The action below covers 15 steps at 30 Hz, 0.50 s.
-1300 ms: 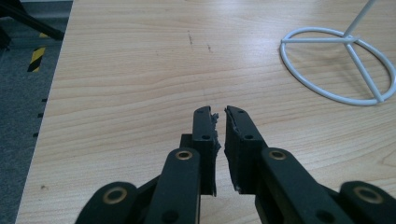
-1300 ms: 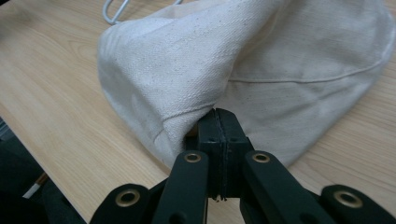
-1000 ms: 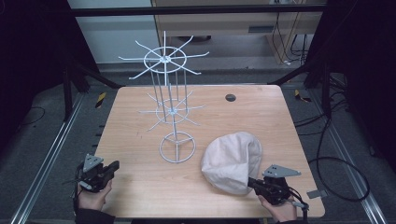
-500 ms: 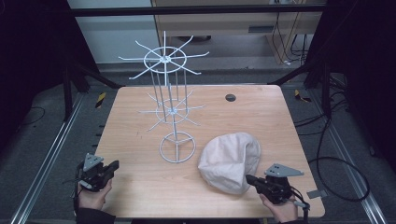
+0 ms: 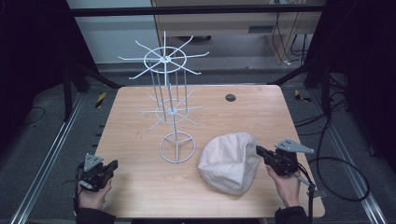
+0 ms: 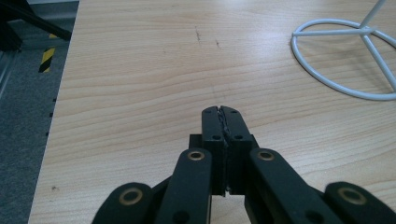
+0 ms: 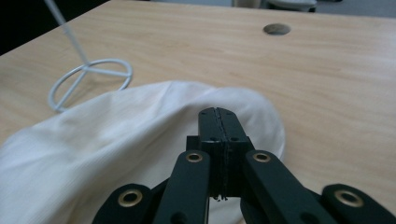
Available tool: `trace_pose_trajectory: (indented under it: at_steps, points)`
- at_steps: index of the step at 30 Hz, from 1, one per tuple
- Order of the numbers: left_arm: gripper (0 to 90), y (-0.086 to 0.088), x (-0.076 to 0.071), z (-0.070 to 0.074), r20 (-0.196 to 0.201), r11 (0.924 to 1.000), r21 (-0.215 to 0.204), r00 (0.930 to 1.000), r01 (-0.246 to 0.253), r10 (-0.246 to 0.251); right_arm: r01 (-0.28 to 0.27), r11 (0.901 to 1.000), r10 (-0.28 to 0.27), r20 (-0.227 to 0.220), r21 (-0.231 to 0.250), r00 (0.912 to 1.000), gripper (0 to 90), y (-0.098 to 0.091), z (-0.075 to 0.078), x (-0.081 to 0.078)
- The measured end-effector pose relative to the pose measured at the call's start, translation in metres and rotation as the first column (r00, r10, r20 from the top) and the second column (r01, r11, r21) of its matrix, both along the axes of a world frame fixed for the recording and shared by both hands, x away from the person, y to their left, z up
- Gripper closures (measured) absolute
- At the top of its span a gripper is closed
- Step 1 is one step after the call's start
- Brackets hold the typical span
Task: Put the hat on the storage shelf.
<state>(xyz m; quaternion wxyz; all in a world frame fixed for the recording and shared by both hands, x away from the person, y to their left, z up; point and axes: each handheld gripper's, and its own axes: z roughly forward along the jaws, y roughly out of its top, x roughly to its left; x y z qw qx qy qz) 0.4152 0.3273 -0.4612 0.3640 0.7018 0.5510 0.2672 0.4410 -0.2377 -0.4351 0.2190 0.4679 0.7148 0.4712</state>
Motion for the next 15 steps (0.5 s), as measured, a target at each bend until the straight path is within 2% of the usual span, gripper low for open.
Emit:
trace_pose_trajectory:
  at_steps: [2, 4, 7, 12, 15]
  points:
    - [89.3, 0.000, 0.000, 0.000, 0.002, 1.0000, 0.000, 1.0000, -0.001, 0.001, 0.008, 1.0000, -0.008, 0.008, -0.001, 0.9999, 90.0, 0.000, 0.000, 0.004]
    - [89.3, 0.001, 0.000, 0.000, 0.000, 1.0000, 0.002, 1.0000, -0.001, 0.001, 0.024, 0.9997, -0.025, 0.018, 0.008, 0.9995, 90.0, 0.001, 0.001, 0.019]
    - [89.3, 0.001, 0.001, 0.000, 0.002, 1.0000, 0.000, 1.0000, 0.001, -0.001, 0.025, 0.9997, -0.025, 0.018, -0.007, 0.9995, 90.0, 0.004, 0.002, 0.032]
    - [89.3, 0.001, 0.001, 0.000, 0.004, 1.0000, 0.002, 1.0000, 0.005, -0.005, 0.023, 0.9997, -0.023, 0.006, 0.010, 0.9997, 90.0, 0.007, 0.000, 0.052]
    - [89.4, 0.001, 0.002, 0.000, -0.001, 1.0000, 0.001, 1.0000, 0.007, -0.007, 0.002, 0.9999, -0.002, -0.008, -0.015, 1.0000, 90.0, 0.014, -0.003, 0.062]
